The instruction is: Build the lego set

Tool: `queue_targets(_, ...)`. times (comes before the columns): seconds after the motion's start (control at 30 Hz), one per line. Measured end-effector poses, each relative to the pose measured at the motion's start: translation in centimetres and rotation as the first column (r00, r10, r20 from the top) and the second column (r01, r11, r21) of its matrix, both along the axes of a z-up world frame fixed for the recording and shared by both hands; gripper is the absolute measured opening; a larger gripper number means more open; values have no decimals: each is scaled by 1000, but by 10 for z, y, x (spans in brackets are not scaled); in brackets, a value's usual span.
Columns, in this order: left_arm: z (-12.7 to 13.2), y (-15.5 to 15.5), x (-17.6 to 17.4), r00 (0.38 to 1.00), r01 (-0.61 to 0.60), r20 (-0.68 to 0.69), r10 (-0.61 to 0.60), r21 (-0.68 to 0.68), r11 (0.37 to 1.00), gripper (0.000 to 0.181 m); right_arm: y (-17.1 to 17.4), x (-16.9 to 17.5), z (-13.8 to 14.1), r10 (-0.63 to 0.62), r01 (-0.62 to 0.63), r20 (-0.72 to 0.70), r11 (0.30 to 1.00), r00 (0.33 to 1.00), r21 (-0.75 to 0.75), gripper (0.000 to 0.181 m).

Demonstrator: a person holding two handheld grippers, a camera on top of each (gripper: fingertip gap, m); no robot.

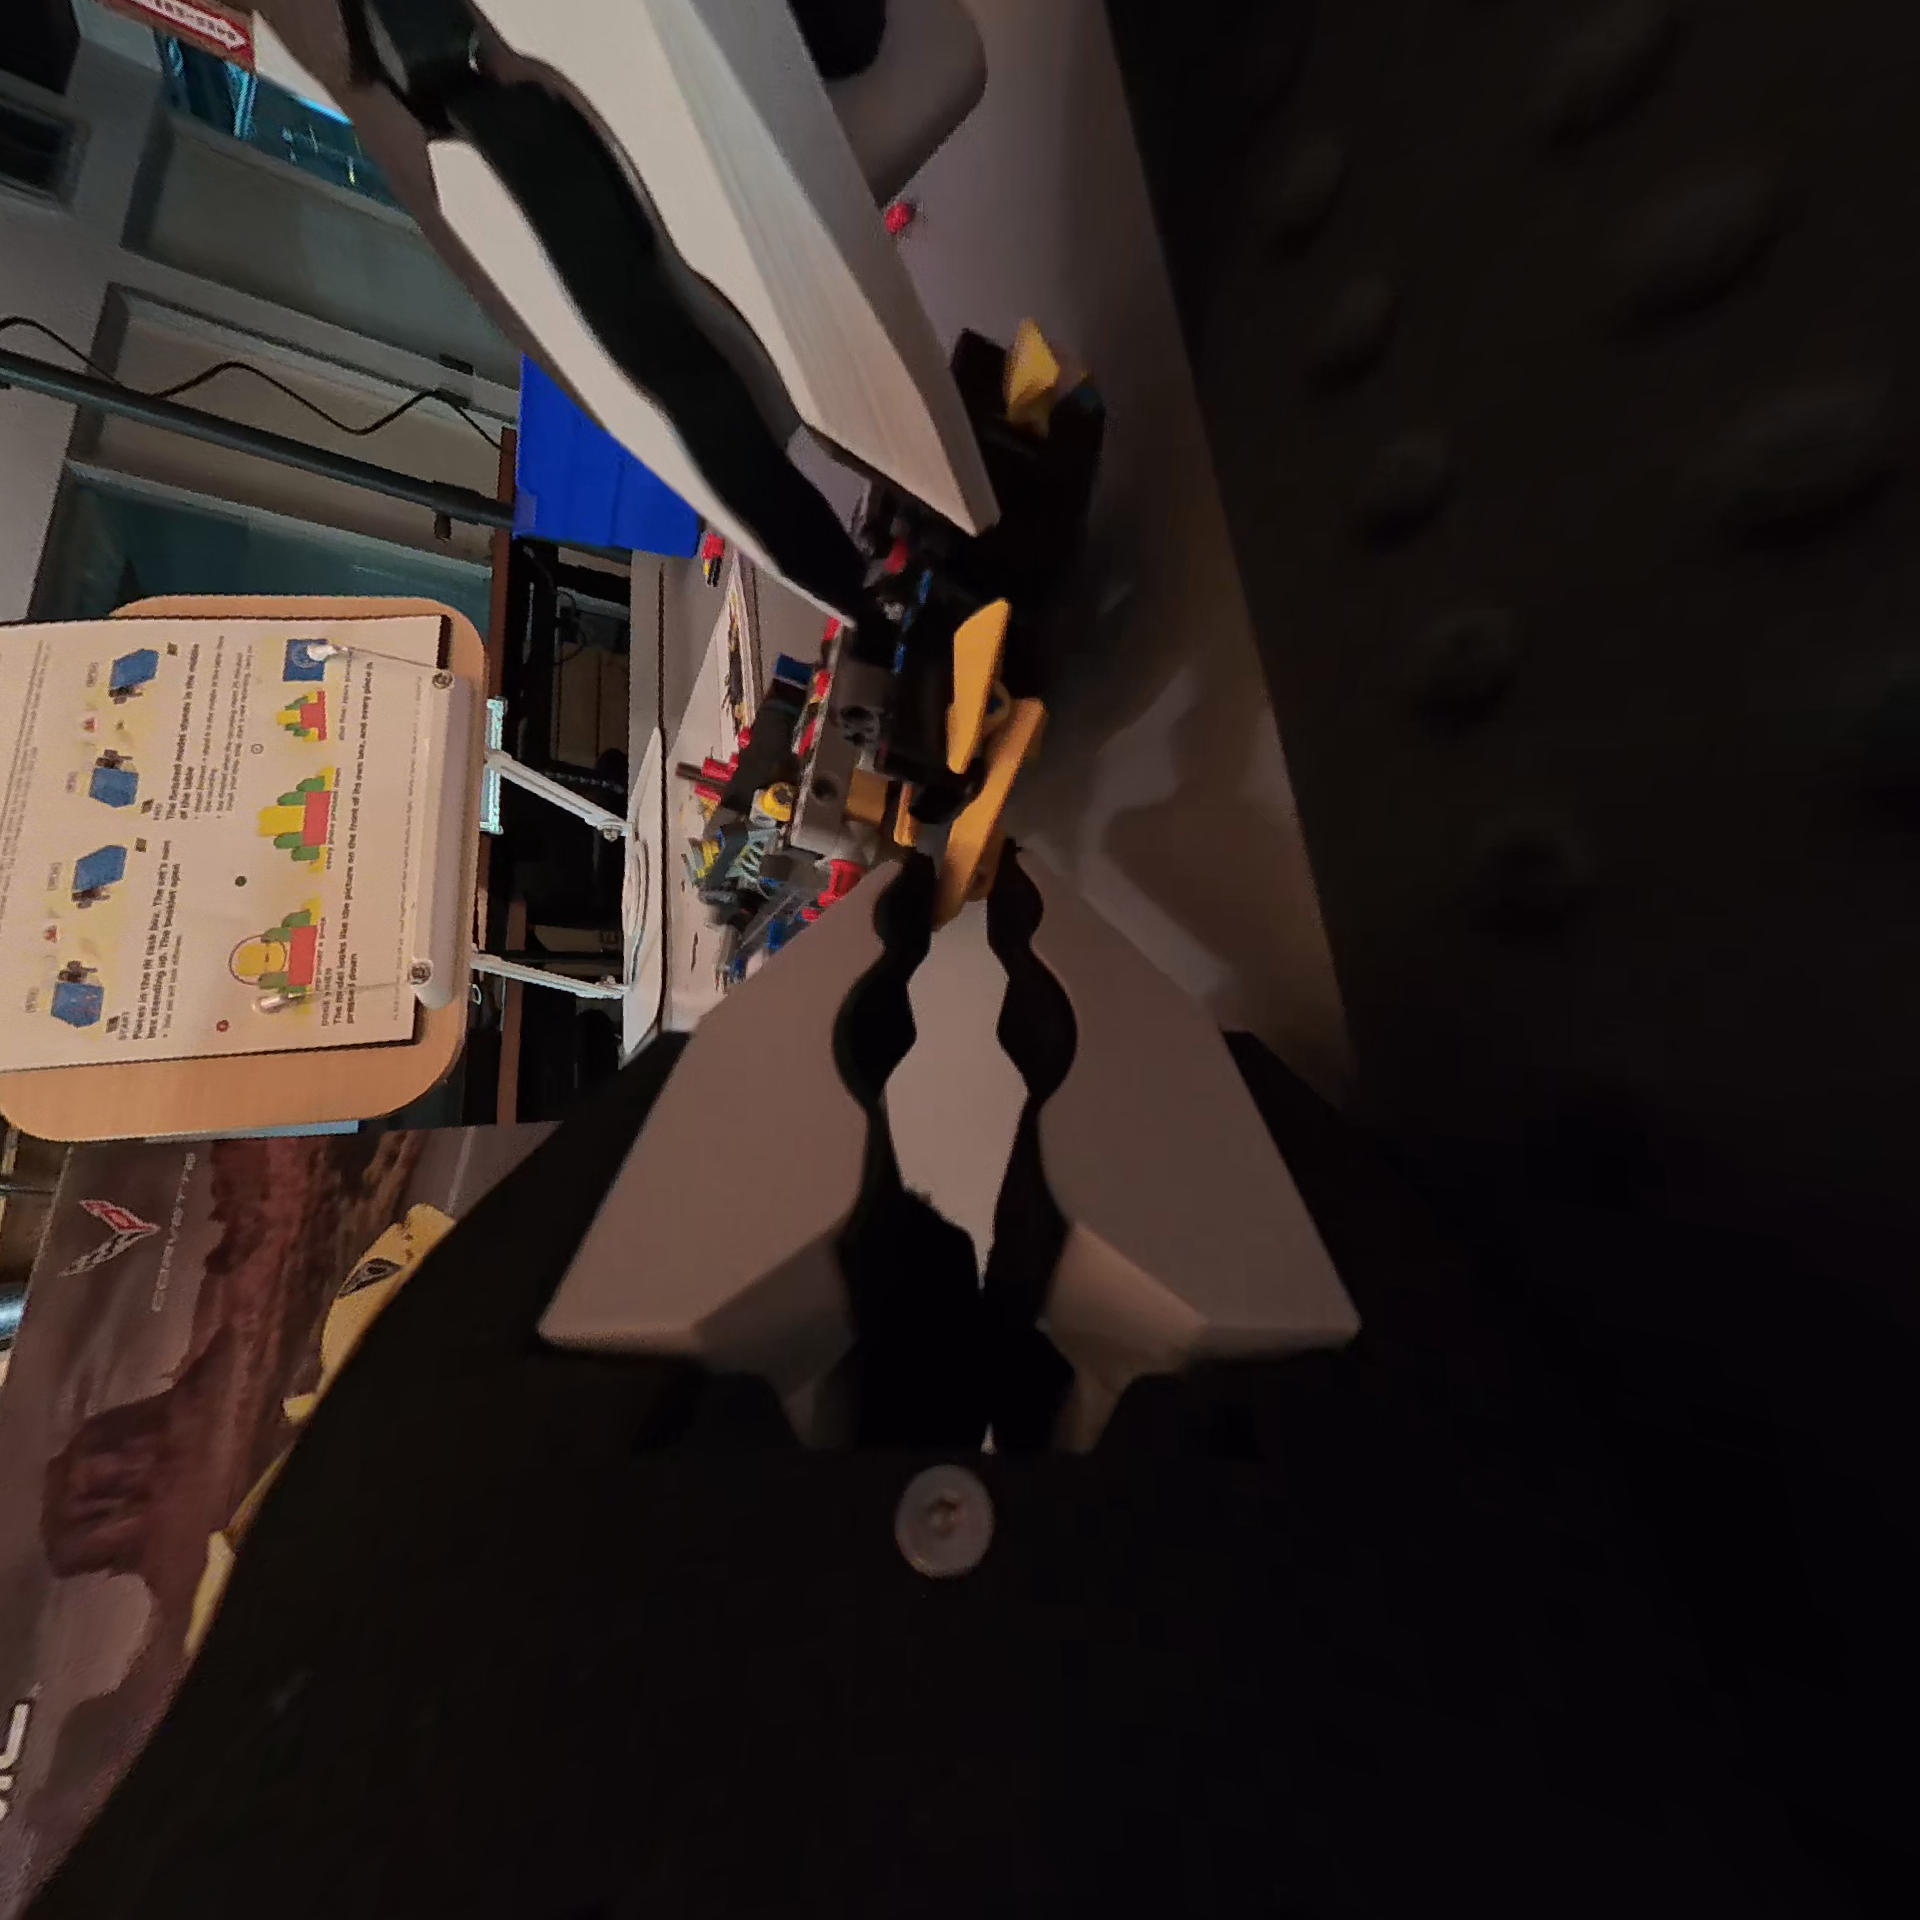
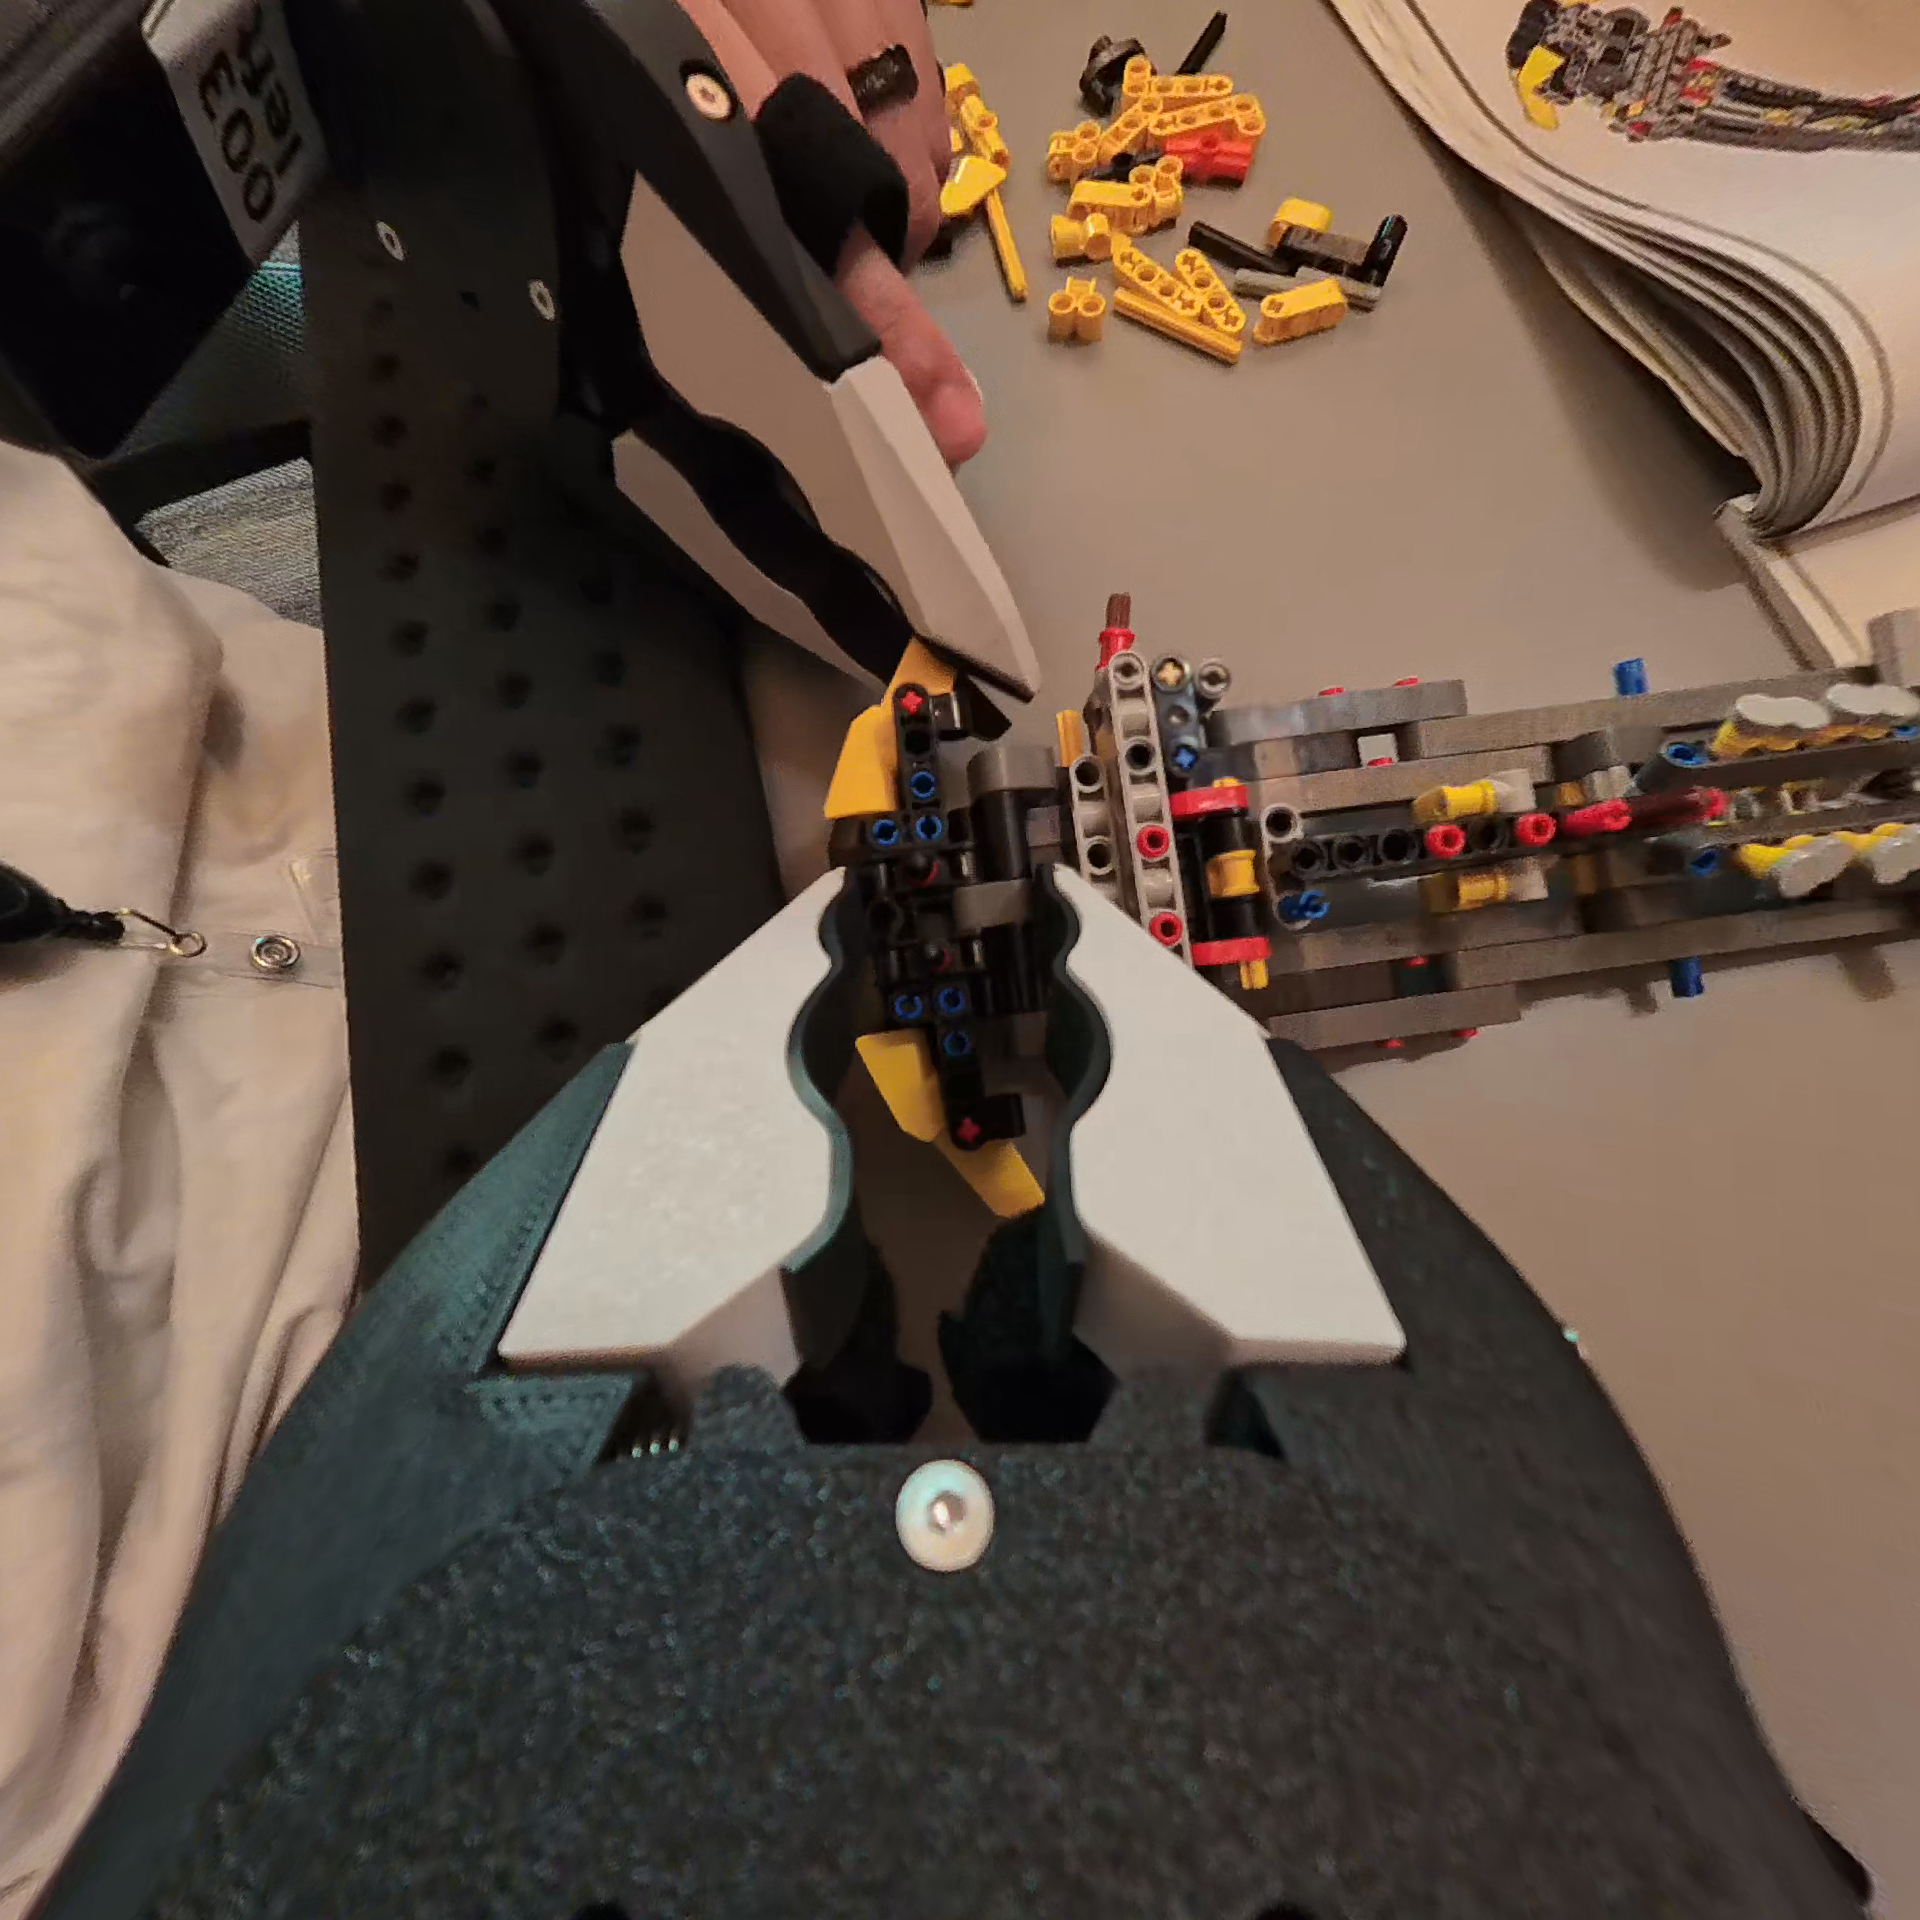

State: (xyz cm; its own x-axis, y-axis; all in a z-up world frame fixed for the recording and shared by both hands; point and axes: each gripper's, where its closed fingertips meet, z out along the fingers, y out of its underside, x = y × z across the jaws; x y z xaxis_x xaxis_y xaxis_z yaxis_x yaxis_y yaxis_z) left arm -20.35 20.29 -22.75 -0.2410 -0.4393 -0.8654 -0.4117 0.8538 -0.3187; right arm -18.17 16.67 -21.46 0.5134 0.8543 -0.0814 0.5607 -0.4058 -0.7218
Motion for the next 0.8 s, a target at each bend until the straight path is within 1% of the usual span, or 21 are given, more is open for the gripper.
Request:
queue_targets(0.1,-4,9,-4,999,-39,-9,39,-9,999,10,4,-4,-5,-35,34,-25,999,999,-36,31)
queue_targets(0.17,-5,18,-8,996,-83,-15,83,-1,997,11,11,-8,-4,-80,78,-48,996,996,-45,30)
queue_targets(0.23,-9,29,-15,990,-138,-32,138,2,990,12,17,-12,-5,-120,119,-41,992,992,-43,29)
queue_targets(0.27,-12,36,-19,984,-174,-43,174,3,985,15,19,-15,-8,-139,137,-30,990,990,-46,29)
queue_targets(0.33,-14,47,-30,970,-237,-58,237,5,971,15,23,-20,-13,-173,172,-5,983,985,-55,29)
queue_targets(0.4,-12,58,-41,953,-297,-58,297,10,955,16,30,-25,-14,-213,212,-12,976,977,-47,23)
queue_targets(0.5,-7,69,-57,922,-384,-58,383,-7,923,16,36,-32,-14,-233,232,-14,971,972,-51,23)
queue_targets(0.57,-6,69,-66,898,-438,-75,433,-60,897,15,38,-36,-13,-217,217,6,976,976,-9,23)
queue_targets(0.63,-2,63,-71,881,-473,-84,466,-163,866,14,37,-36,-6,-187,187,9,982,982,38,27)
queue_targets(0.73,-11,38,-72,869,-494,-185,459,-386,779,16,31,-35,0,-135,133,17,988,991,74,40)
queue_targets(0.8,-15,19,-65,876,-480,-233,423,-510,714,17,29,-34,-5,-109,101,67,989,992,109,42)
